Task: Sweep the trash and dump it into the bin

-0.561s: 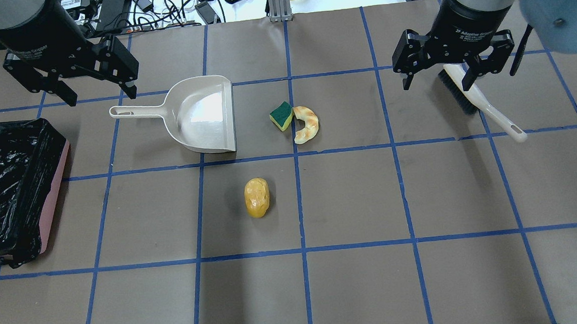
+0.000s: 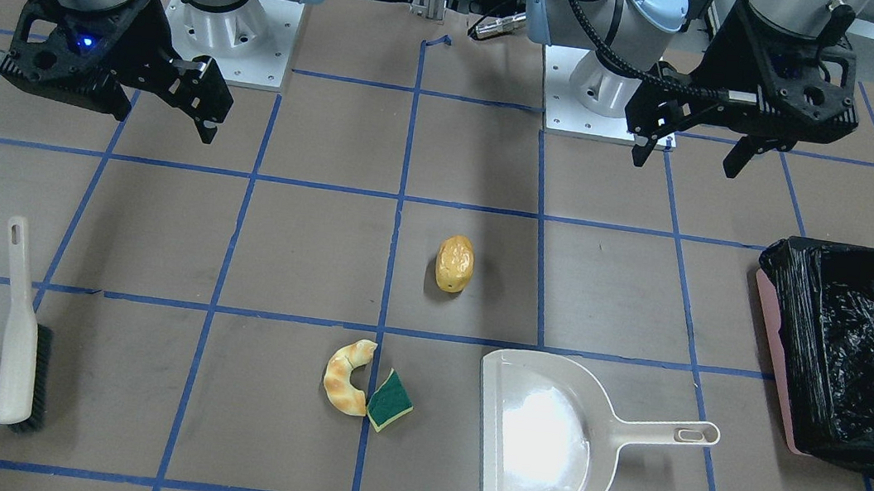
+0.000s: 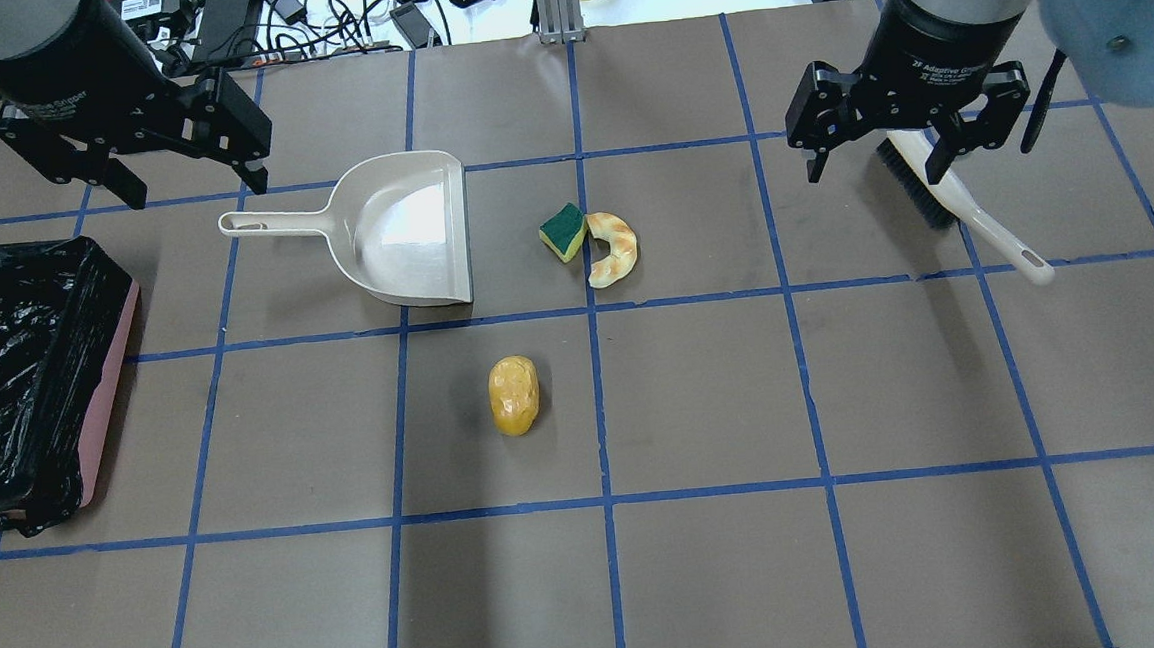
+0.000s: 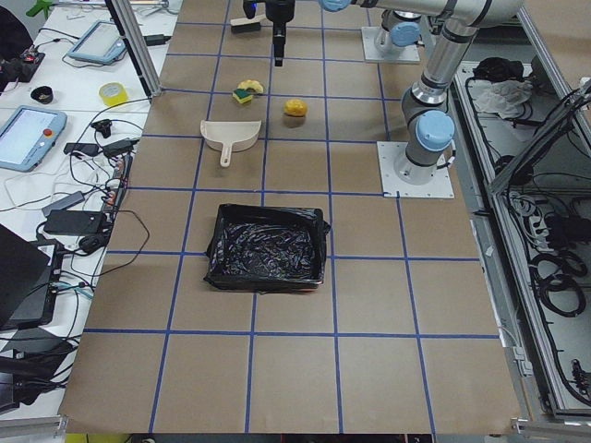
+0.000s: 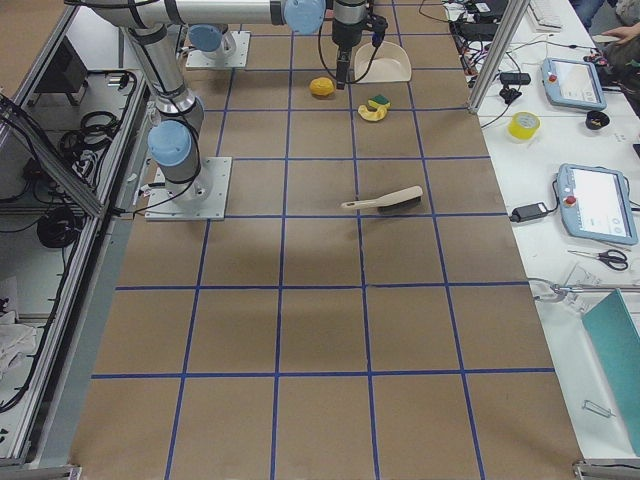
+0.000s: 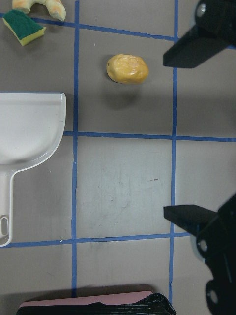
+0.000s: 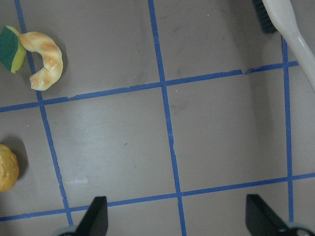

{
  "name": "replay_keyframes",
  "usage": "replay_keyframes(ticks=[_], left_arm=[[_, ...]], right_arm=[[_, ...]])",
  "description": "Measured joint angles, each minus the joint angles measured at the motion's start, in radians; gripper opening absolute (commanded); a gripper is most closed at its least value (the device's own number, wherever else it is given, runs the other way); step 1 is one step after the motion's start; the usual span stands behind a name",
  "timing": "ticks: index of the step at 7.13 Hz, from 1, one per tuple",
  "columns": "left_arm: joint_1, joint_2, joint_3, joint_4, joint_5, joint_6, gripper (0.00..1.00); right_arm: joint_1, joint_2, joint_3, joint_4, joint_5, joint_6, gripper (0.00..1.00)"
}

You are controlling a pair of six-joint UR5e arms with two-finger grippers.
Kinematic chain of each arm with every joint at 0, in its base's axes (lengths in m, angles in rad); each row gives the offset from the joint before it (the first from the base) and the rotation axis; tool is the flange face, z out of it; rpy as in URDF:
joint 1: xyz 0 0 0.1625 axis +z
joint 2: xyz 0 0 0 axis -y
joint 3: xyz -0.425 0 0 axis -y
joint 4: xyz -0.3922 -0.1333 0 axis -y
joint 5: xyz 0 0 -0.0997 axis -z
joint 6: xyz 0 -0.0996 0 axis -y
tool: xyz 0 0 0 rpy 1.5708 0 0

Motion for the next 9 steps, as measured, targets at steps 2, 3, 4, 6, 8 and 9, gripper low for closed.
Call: replay_keyframes(ticks=[2, 3, 4, 6, 8, 9], left_arm=[[0.000, -0.019, -0.107, 0.191, 0.014, -0.016, 1.00], [0.001, -0.032, -0.184, 0.312, 0.016, -0.006, 1.00], [0.002, -0.054, -0.247, 0.400, 0.016, 0.037, 1.00], [0.009, -0.120, -0.300, 0.448, 0.014, 0.181, 1.00], [0.013, -0.232, -0.309, 0.460, 0.010, 0.303, 1.00], [0.018, -0.284, -0.302, 0.488, 0.019, 0.444, 1.00]], right_arm=[[-0.012, 0.008, -0.001, 0.022, -0.012, -0.003, 1.00], [-0.043, 0.022, 0.000, 0.012, -0.036, -0.033, 1.00], [-0.107, 0.040, 0.000, -0.011, -0.058, -0.117, 1.00], [-0.279, 0.086, 0.017, -0.097, -0.074, -0.435, 1.00], [-0.390, 0.135, 0.099, -0.269, -0.077, -0.735, 1.00], [-0.421, 0.157, 0.167, -0.372, -0.074, -0.832, 1.00]])
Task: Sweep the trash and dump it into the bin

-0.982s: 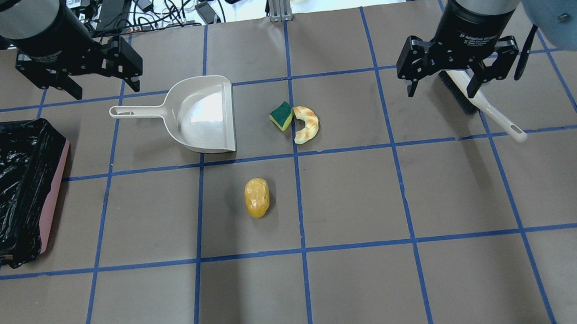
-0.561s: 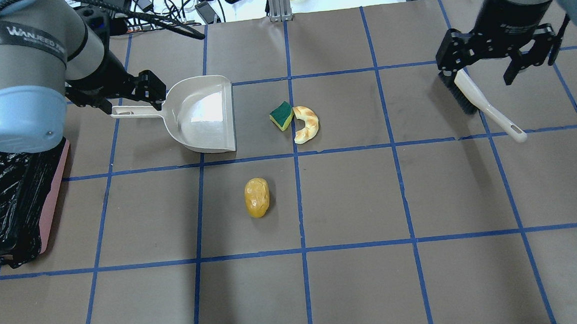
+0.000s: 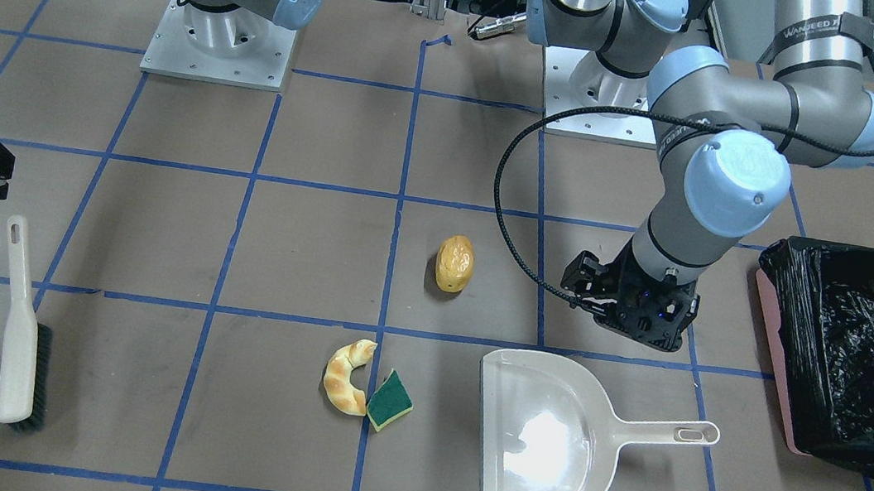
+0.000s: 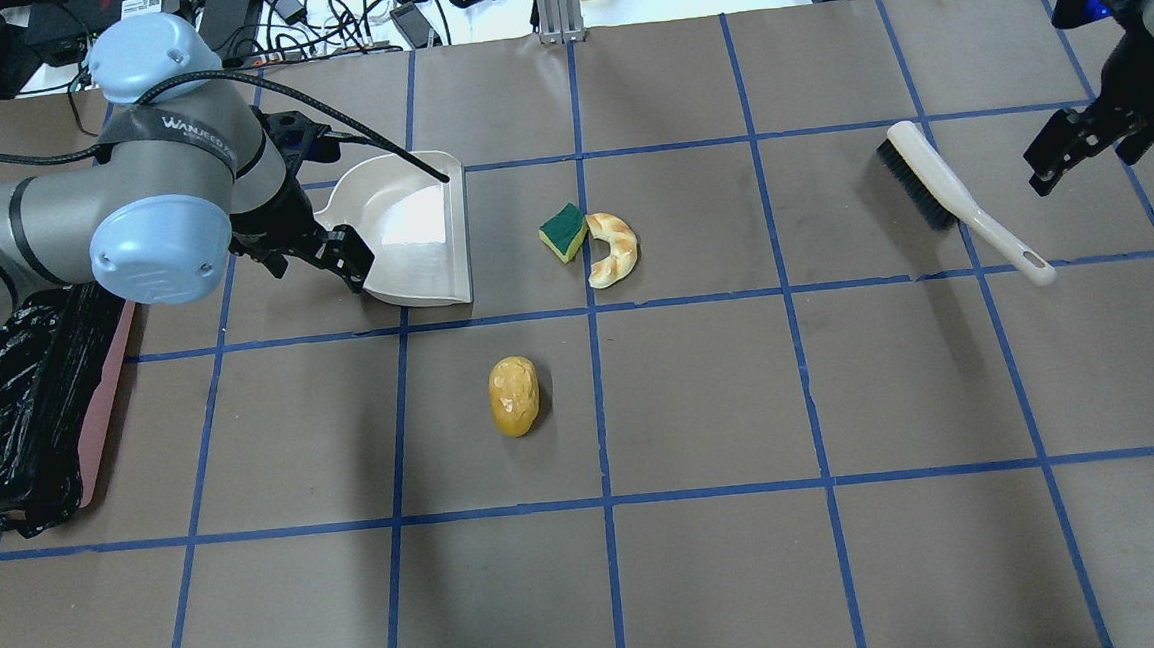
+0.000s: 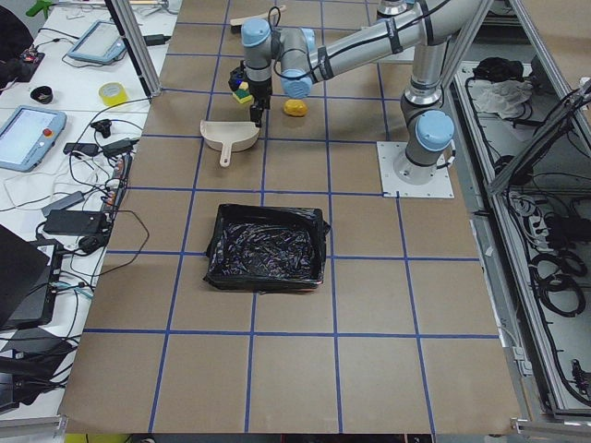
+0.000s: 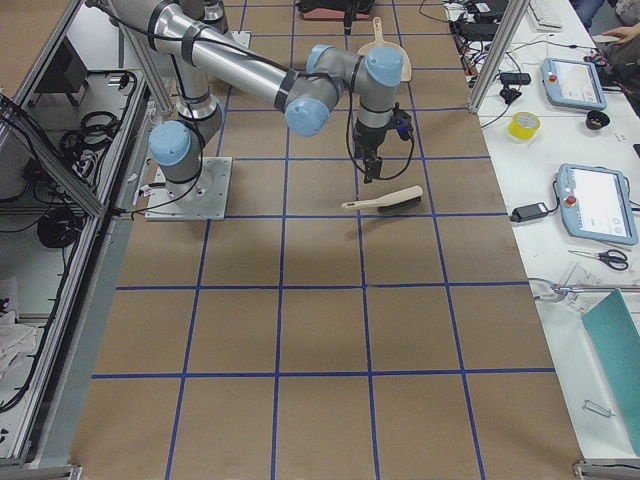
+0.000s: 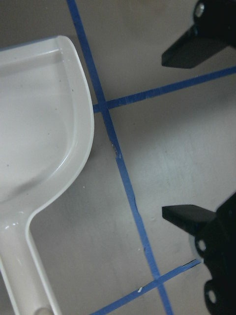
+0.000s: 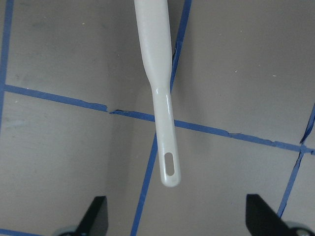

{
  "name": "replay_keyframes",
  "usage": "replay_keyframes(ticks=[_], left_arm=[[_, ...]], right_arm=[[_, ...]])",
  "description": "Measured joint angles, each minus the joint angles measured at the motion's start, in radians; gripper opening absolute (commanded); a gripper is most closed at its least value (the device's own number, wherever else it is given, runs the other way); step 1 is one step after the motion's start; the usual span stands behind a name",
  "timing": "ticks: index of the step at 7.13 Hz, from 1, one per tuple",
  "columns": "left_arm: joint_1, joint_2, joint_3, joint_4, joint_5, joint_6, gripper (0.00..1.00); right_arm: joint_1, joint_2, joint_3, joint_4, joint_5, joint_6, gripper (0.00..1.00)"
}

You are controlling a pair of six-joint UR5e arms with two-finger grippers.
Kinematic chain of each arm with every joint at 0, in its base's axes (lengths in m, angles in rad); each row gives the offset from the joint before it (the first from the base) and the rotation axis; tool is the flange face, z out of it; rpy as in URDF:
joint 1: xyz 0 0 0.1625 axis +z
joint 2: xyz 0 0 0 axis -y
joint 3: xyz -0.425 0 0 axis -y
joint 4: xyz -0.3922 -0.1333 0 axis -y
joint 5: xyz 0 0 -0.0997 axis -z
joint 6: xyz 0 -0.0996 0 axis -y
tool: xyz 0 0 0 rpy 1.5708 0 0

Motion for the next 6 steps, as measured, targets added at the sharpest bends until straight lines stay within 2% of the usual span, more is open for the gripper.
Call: replay_keyframes(ticks=[2, 4, 5, 6], left_arm=[[0.014, -0.070, 0.033, 0.079, 0.097, 0.390, 1.00], [0.017, -0.129, 0.112, 0.069, 0.171, 0.823, 1.00], [0.019, -0.164, 0.147, 0.069, 0.177, 1.029, 0.97], [0.022, -0.192, 0.169, 0.076, 0.157, 1.147, 0.97]], right_arm=[[-0.019, 0.032, 0.126, -0.167, 0.009, -0.059, 1.00], [-0.021, 0.089, 0.170, -0.251, 0.011, -0.067, 1.00], [-0.021, 0.115, 0.174, -0.273, 0.011, -0.067, 0.93], [-0.021, 0.132, 0.176, -0.283, 0.012, -0.066, 0.76]])
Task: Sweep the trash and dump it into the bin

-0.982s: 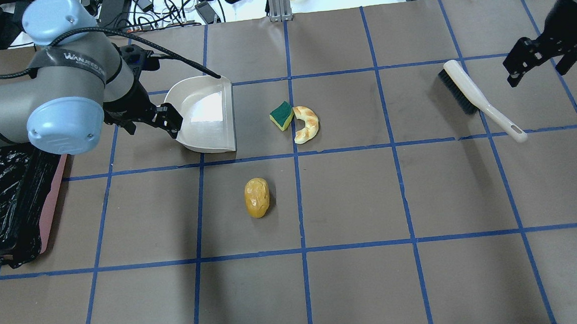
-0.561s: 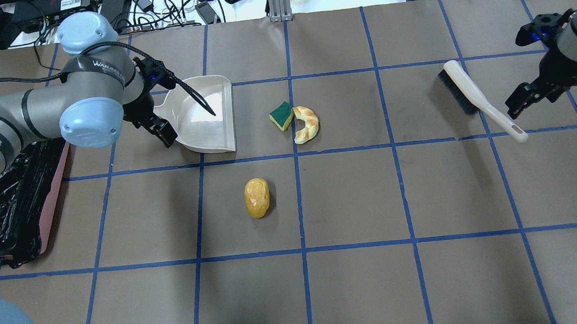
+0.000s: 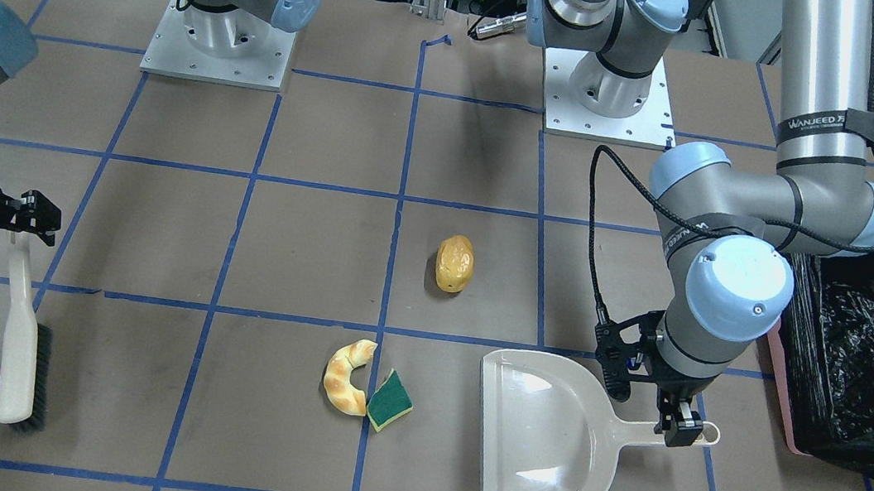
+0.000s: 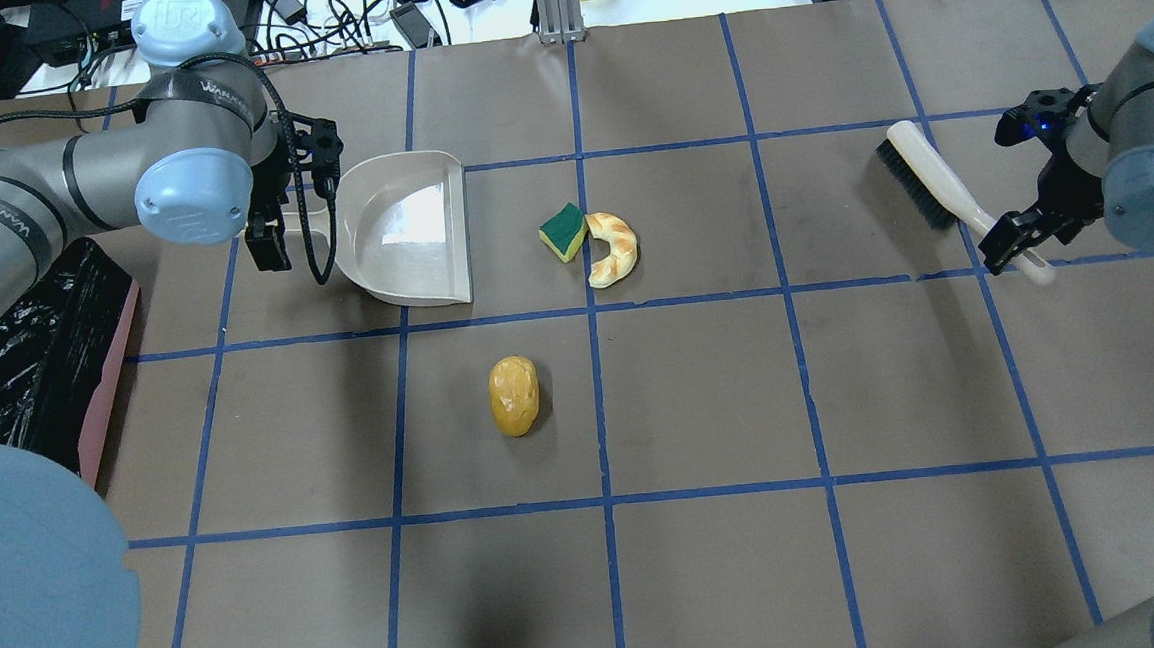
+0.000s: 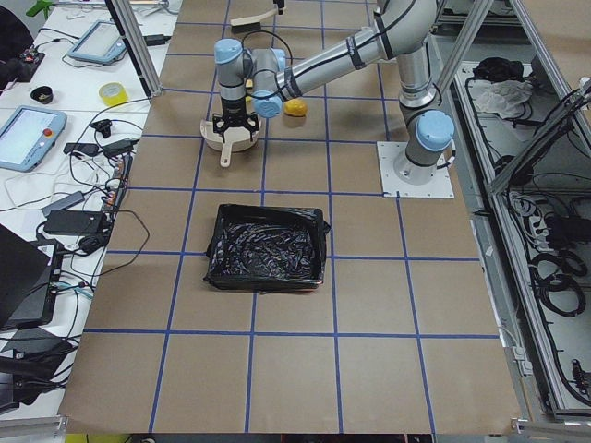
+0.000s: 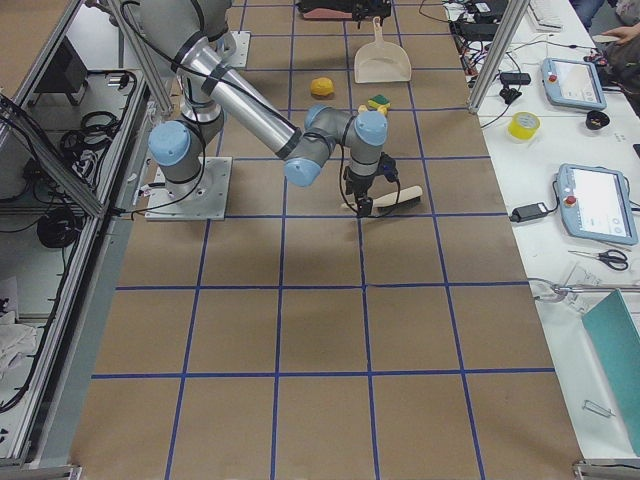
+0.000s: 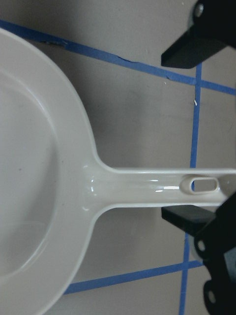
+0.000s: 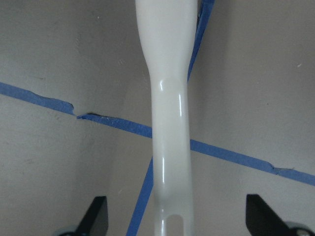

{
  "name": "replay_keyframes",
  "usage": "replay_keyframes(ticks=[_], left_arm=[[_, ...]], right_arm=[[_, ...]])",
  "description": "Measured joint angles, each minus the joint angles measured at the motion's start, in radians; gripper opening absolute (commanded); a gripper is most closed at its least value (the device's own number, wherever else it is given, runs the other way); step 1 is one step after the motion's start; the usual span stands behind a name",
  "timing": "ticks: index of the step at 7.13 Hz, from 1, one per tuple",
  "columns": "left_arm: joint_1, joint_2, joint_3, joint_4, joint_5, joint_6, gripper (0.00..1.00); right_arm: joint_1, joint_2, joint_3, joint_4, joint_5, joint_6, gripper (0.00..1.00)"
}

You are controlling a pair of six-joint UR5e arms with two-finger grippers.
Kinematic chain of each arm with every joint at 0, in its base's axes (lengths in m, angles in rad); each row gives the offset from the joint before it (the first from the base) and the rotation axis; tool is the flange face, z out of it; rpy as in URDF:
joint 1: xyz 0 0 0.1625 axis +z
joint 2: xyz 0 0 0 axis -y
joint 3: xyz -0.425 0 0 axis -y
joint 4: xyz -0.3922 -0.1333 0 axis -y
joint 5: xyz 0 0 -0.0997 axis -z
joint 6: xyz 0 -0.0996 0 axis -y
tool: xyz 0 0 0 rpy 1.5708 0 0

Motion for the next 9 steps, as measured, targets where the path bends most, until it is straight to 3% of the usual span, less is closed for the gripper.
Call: replay_keyframes(ticks=[1, 4, 5, 7, 8, 9], left_arm=[[0.021, -0.024, 0.016, 0.009, -0.051, 0.084, 0.97], [0.126, -0.047, 0.021, 0.015, -0.260, 0.117, 0.97], [0.134, -0.050, 0.018, 0.018, -0.273, 0.077, 0.96], [0.137, -0.056, 0.017, 0.030, -0.271, 0.056, 0.85], [0.138, -0.063, 0.017, 0.038, -0.267, 0.055, 0.78], [0.137, -0.067, 0.017, 0.043, -0.265, 0.056, 0.58]], right_arm=[[0.000, 0.010, 0.001, -0.004, 0.001, 0.001, 0.60], [0.000, 0.015, -0.006, -0.002, -0.001, 0.004, 0.60], [0.000, 0.015, -0.013, 0.000, 0.000, 0.006, 0.60], [0.000, 0.015, -0.019, 0.002, 0.018, 0.008, 0.58], [0.000, 0.015, -0.020, 0.001, 0.032, 0.009, 0.46], [0.000, 0.016, -0.020, 0.002, 0.043, 0.009, 0.16]])
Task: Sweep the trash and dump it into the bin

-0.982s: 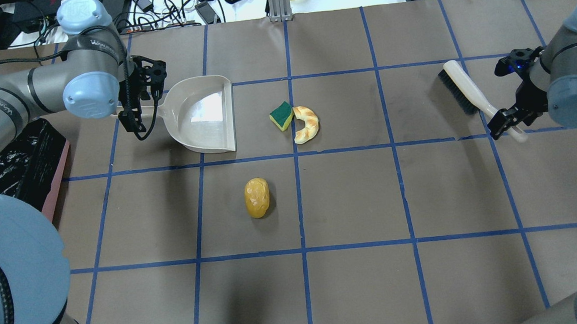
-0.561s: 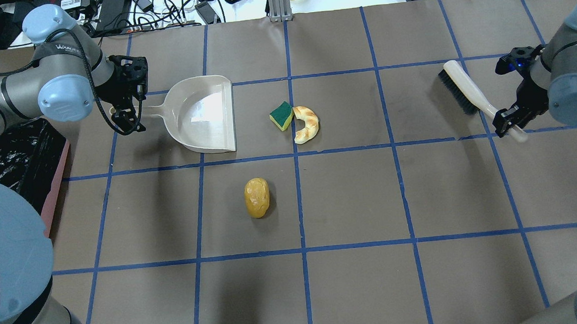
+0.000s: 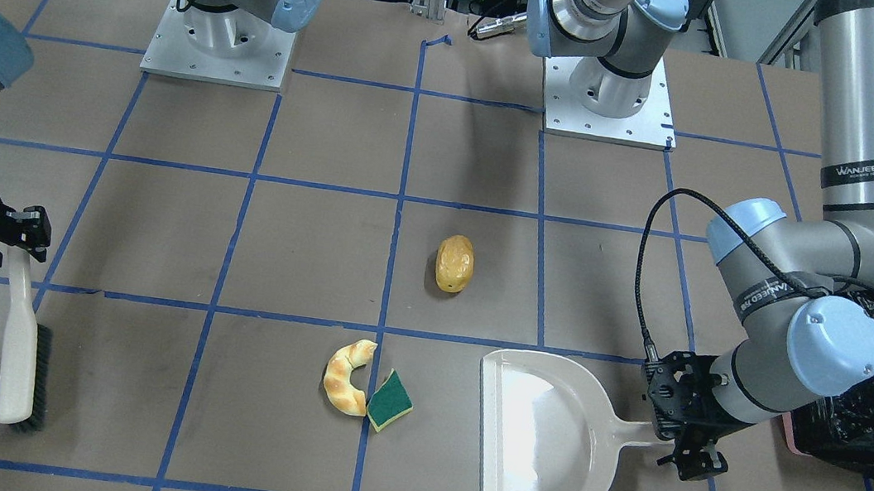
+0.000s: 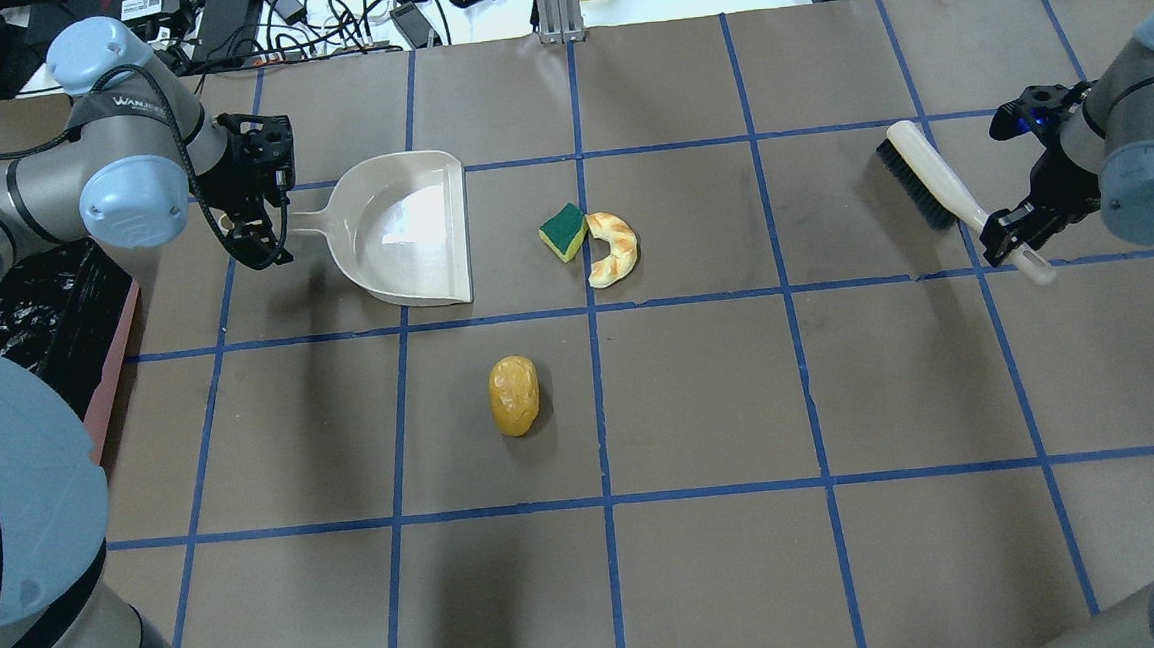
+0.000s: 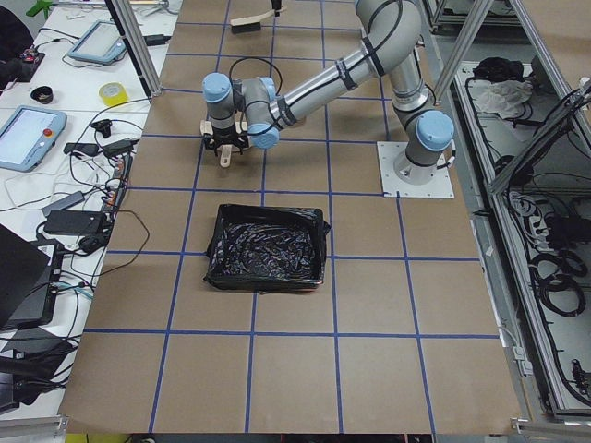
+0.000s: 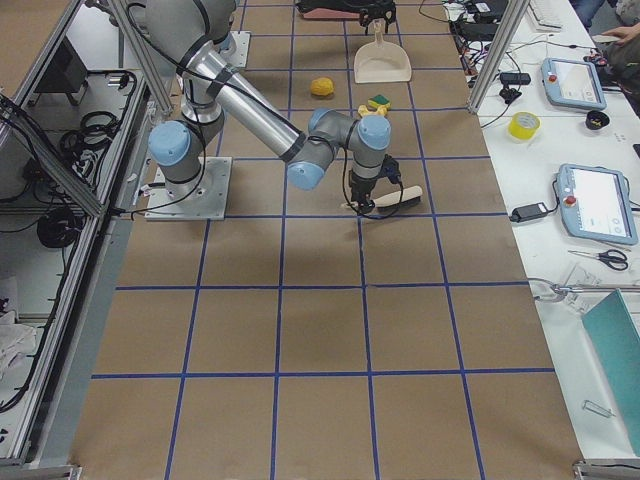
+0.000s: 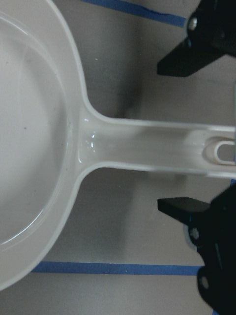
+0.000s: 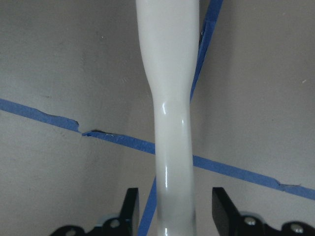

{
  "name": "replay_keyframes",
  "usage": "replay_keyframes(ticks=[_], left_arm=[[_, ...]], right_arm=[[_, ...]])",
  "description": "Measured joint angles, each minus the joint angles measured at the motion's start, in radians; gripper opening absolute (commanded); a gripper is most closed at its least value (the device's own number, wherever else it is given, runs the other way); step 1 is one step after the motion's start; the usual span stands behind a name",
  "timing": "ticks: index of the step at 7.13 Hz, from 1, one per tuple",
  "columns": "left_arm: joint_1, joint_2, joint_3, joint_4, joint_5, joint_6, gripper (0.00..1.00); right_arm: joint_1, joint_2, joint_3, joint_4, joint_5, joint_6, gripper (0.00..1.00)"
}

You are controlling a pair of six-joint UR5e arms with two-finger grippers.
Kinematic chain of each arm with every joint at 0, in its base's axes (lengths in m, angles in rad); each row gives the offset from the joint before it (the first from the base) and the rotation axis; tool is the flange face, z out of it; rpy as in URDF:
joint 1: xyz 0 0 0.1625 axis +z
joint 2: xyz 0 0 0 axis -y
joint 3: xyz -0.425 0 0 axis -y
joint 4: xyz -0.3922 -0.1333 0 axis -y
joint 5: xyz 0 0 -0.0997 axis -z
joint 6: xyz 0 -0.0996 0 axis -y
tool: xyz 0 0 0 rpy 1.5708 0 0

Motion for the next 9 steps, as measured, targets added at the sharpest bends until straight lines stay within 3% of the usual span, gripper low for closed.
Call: replay_keyframes(ticks=[1, 2, 5, 9], left_arm=[[0.000, -0.002, -0.001, 0.003, 0.001, 0.001, 0.19], [0.000, -0.003, -0.001, 0.006, 0.001, 0.003, 0.00], [-0.001, -0.003, -0.004, 0.008, 0.001, 0.007, 0.00], [-0.003, -0.003, -0.005, 0.007, 0.001, 0.038, 0.00]], right_arm=[[0.000, 0.000, 0.000, 0.003, 0.002, -0.002, 0.00], [0.000, 0.000, 0.002, 0.007, -0.002, -0.004, 0.00], [0.000, -0.009, -0.002, 0.050, -0.007, 0.010, 0.00], [0.077, -0.026, -0.041, 0.110, 0.007, 0.283, 0.00]])
